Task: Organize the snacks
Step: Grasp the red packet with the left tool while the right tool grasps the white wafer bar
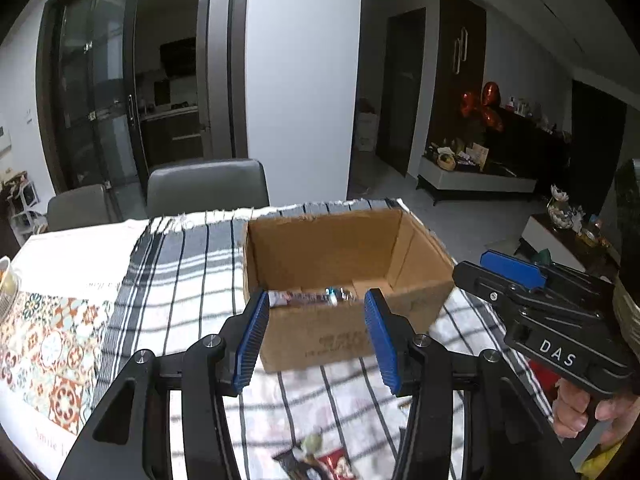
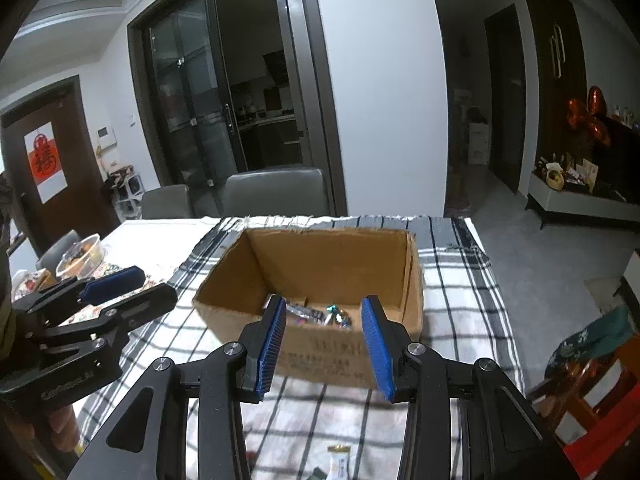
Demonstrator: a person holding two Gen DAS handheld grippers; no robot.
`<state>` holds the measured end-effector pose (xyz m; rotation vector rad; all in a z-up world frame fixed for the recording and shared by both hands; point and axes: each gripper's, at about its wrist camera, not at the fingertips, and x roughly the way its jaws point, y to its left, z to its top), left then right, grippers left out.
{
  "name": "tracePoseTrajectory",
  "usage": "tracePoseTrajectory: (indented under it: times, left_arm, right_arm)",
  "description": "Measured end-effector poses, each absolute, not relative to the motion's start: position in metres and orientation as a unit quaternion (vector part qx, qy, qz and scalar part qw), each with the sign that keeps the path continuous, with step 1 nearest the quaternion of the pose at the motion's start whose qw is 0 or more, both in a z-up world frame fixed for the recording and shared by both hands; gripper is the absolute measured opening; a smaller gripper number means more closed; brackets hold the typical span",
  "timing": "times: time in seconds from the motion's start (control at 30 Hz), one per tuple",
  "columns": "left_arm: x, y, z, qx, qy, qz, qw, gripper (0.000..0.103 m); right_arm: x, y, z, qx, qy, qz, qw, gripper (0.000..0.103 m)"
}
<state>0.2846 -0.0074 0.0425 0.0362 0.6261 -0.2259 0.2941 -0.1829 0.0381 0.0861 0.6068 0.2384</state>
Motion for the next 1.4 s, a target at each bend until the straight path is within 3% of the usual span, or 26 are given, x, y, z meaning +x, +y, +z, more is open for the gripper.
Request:
tracePoseTrajectory:
  times: [0.5,1.0,1.4]
  left_arm:
    - [0.249,-0.015,-0.012,0.013,0.393,-0.104,0.914,0.047]
    - [0.253,-0.016,-0.081,-0.018,0.507,-0.106,0.855,0.037]
    - [0.259,-0.015,-0.11,-0.044,0.552,-0.091,0.827,0.036]
  right_arm:
    - [0.276,-0.188,-0.018,0.065,0.401,0.144,0.902,0.041]
    - [0.293,-0.192,-0.094,0.09,0.533,0.139,0.83,0.041]
    - [0.299,-0.193,-0.123,0.107,0.574,0.125,0.802,0.04]
